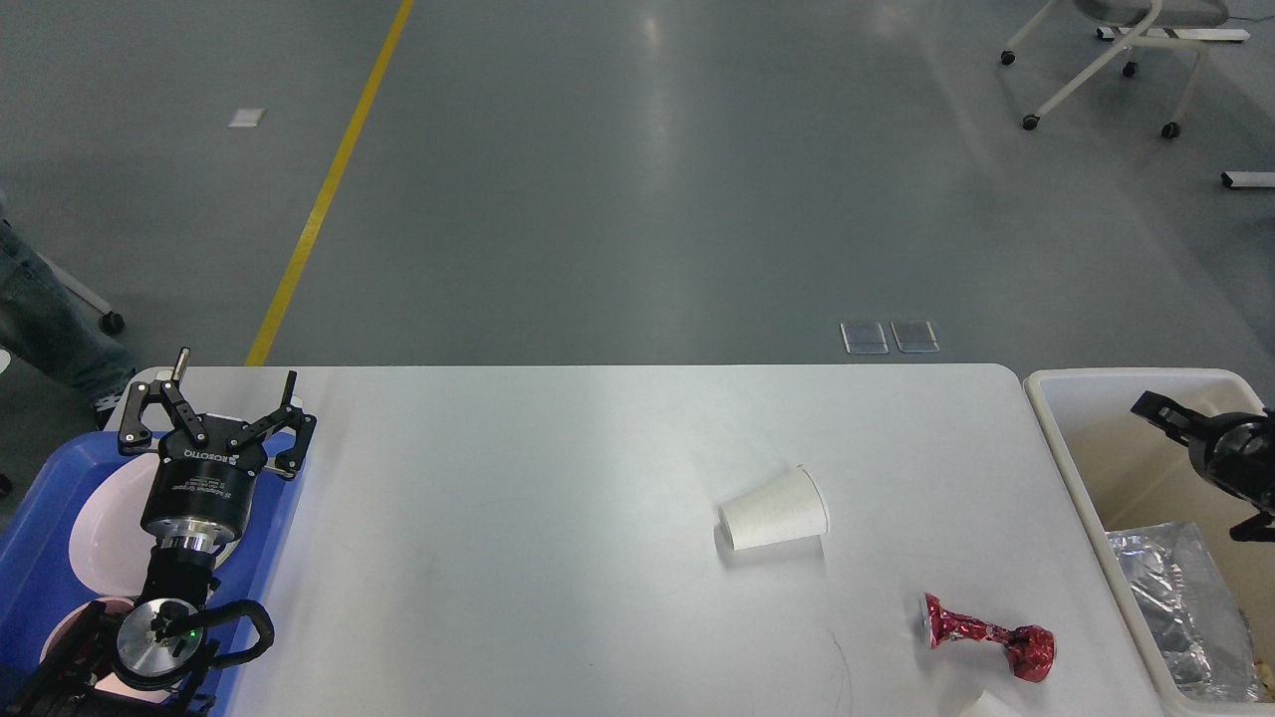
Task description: Tidy desktop
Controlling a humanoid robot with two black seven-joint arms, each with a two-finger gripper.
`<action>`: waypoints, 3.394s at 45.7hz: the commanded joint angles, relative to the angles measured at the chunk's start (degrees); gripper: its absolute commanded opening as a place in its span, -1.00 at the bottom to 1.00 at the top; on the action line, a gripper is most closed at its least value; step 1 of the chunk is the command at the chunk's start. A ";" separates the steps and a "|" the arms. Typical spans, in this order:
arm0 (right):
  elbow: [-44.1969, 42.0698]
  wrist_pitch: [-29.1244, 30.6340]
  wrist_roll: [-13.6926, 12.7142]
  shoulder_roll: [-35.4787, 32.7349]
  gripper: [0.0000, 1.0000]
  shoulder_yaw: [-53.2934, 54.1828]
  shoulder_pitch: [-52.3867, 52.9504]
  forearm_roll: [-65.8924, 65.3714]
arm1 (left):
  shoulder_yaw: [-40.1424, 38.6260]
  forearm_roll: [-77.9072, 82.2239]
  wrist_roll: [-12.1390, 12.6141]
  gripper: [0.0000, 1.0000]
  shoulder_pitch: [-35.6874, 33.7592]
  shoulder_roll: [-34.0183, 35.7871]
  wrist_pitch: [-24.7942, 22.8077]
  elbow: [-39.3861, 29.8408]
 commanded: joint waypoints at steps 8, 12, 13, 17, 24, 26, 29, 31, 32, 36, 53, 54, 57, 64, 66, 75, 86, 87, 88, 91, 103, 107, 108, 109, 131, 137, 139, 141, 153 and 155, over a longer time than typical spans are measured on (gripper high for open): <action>20.98 21.01 -0.32 1.58 1.00 -19.75 32.29 4.53 | 0.00 0.00 0.00 0.93 0.00 0.00 0.00 0.00; 26.17 25.32 -0.40 4.13 1.00 -21.59 39.15 6.56 | 0.00 0.00 0.00 0.93 0.00 0.00 0.00 0.00; 27.49 26.72 -0.49 4.92 1.00 -22.21 41.08 6.73 | 0.00 0.00 0.00 0.93 0.00 0.00 0.00 0.00; 32.41 32.09 -0.49 6.95 1.00 -24.06 49.61 7.17 | 0.00 0.00 0.00 0.93 0.00 0.00 0.00 0.00; 44.36 35.35 -0.93 9.05 1.00 -25.37 62.18 10.16 | 0.00 0.00 0.00 0.93 0.00 0.00 0.00 0.00; 47.96 35.35 -1.02 9.67 1.00 -25.90 65.43 10.34 | 0.00 0.00 0.00 0.93 0.00 0.00 0.00 0.00; 52.89 35.26 -1.02 10.29 1.00 -26.26 69.74 10.51 | 0.00 0.00 0.00 0.93 0.00 0.00 0.00 0.00; 55.70 35.17 -1.02 11.25 1.00 -26.60 72.46 10.95 | 0.00 0.00 0.00 0.93 0.00 0.00 0.00 0.00; 57.02 35.09 -1.02 11.78 1.00 -26.96 73.61 11.48 | 0.00 0.00 0.00 0.93 0.00 0.00 0.00 0.00; 59.67 35.09 -1.02 13.97 1.00 -28.80 76.95 14.20 | 0.00 0.00 0.00 0.93 0.00 0.00 0.00 0.00; 61.96 34.56 -0.85 17.94 1.00 -31.53 79.33 19.04 | 0.00 0.00 0.00 0.93 0.00 0.00 0.00 0.00; 61.96 34.56 -0.93 17.93 1.00 -31.53 79.33 19.21 | 0.00 0.00 0.00 0.93 0.00 0.00 0.00 0.00; 61.96 34.65 -0.93 17.85 1.00 -31.70 79.33 19.22 | 0.00 0.00 0.00 0.93 0.00 0.00 0.00 0.00; 61.87 34.65 -0.93 17.85 1.00 -31.97 79.07 19.22 | 0.00 0.00 0.00 0.93 0.00 0.00 0.00 0.00; 61.78 34.56 -0.93 17.76 1.00 -32.06 78.81 19.22 | 0.00 0.00 0.00 0.93 0.00 0.00 0.00 0.00; 61.43 34.21 -0.93 17.67 1.00 -32.49 77.84 19.39 | 0.00 0.00 0.00 0.93 0.00 0.00 0.00 0.00; 61.25 32.19 -1.02 17.67 1.00 -36.36 77.57 24.65 | 0.00 0.00 0.00 0.93 0.00 0.00 0.00 0.00; 61.25 32.01 -1.02 17.76 1.00 -36.62 77.57 25.71 | 0.00 0.00 0.00 0.93 0.00 0.00 0.00 0.00; 61.25 31.84 -1.02 17.76 1.00 -36.89 77.57 26.76 | 0.00 0.00 0.00 0.93 0.00 0.00 0.00 0.00; 61.25 31.75 -1.02 17.76 1.00 -37.68 77.57 29.05 | 0.00 0.00 0.00 0.93 0.00 0.00 0.00 0.00; 61.43 31.75 -1.81 17.76 1.00 -40.49 77.40 37.14 | 0.00 0.00 0.00 0.93 0.00 0.00 0.00 0.00; 61.43 31.75 -3.13 18.02 1.00 -42.07 77.31 41.96 | 0.00 0.00 0.00 0.93 0.00 0.00 0.00 0.00; 61.43 31.75 -3.56 18.02 1.00 -42.42 77.22 43.37 | 0.00 0.00 0.00 0.93 0.00 0.00 0.00 0.00; 61.43 31.75 -4.09 18.02 1.00 -42.78 77.14 44.78 | 0.00 0.00 0.00 0.93 0.00 0.00 0.00 0.00; 63.10 24.46 -6.21 11.61 0.76 -46.91 65.54 65.98 | 0.00 0.00 0.00 0.93 0.00 0.00 0.00 0.00; 63.01 24.01 -6.21 11.17 0.99 -46.21 60.71 60.53 | 0.00 0.00 0.00 0.93 0.00 0.00 0.00 0.00; 63.01 23.49 -6.12 10.90 0.99 -46.12 58.86 60.17 | 0.00 0.00 0.00 0.93 0.00 0.00 0.00 0.00; 63.01 23.05 -5.94 9.94 0.98 -45.86 57.02 60.44 | 0.00 0.00 0.00 0.93 0.00 0.00 0.00 0.00; 62.31 7.93 -5.77 1.59 0.95 -41.03 46.91 72.21 | 0.00 0.00 0.00 0.93 0.00 0.00 0.00 0.00; 62.13 7.58 -5.59 -0.34 0.95 -39.45 44.01 72.48 | 0.00 0.00 0.00 0.93 0.00 0.00 0.00 0.00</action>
